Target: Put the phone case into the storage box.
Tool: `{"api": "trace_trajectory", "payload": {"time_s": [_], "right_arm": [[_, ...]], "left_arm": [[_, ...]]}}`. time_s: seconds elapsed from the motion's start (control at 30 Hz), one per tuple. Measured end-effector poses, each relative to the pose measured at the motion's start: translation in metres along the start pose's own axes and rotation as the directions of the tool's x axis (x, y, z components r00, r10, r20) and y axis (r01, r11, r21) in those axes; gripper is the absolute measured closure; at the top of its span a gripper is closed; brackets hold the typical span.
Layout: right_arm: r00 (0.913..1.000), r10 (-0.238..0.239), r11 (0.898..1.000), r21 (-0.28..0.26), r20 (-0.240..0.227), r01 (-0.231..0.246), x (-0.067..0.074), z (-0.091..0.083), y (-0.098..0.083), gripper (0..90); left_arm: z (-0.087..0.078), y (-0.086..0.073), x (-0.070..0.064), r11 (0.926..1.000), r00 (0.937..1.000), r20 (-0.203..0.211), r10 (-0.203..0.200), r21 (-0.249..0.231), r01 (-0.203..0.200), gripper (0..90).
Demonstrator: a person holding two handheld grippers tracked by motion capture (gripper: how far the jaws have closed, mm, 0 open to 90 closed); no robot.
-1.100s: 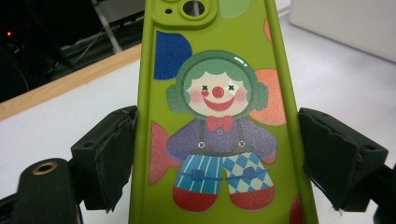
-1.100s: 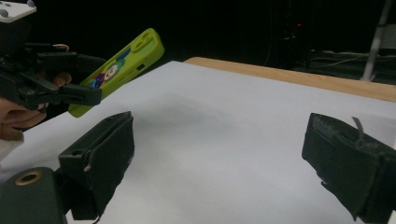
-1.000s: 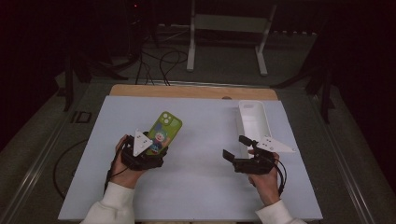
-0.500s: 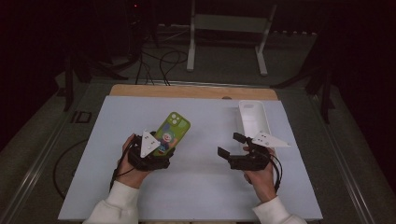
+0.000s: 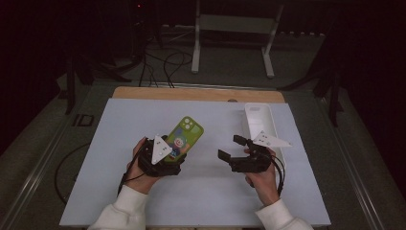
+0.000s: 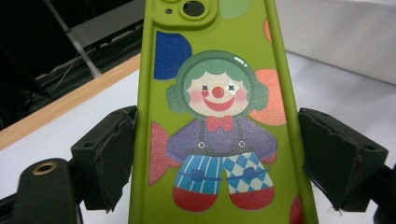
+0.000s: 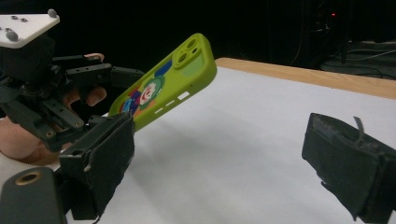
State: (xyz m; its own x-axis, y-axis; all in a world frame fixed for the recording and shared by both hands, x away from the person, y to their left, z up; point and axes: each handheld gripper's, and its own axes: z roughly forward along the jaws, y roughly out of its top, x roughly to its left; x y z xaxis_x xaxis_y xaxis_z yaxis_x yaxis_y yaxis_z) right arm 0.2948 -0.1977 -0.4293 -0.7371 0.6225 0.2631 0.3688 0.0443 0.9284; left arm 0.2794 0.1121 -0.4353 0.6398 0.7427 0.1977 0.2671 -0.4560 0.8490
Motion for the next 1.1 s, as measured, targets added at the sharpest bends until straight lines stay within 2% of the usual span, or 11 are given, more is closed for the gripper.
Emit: {"api": "trace_trajectory", "payload": {"time_s": [0.77, 0.8, 1.1], "right_arm": [[0.9971, 0.047, 0.998, 0.037, -0.059, -0.045, 0.001, 0.020, 0.001, 9.2], [0.9964, 0.052, 0.998, 0.044, -0.067, -0.049, 0.001, 0.023, 0.001, 9.2], [0.9936, 0.068, 0.996, 0.059, -0.091, -0.063, 0.003, 0.030, 0.002, 9.2]], "left_arm": [[0.004, 0.010, -0.021, 0.9984, 0.9972, 0.055, 0.051, -0.028, -0.049, 16.0], [0.004, 0.011, -0.025, 0.9977, 0.9961, 0.064, 0.060, -0.035, -0.058, 16.0], [0.004, 0.013, -0.035, 0.9956, 0.9933, 0.086, 0.078, -0.059, -0.073, 16.0]]}}
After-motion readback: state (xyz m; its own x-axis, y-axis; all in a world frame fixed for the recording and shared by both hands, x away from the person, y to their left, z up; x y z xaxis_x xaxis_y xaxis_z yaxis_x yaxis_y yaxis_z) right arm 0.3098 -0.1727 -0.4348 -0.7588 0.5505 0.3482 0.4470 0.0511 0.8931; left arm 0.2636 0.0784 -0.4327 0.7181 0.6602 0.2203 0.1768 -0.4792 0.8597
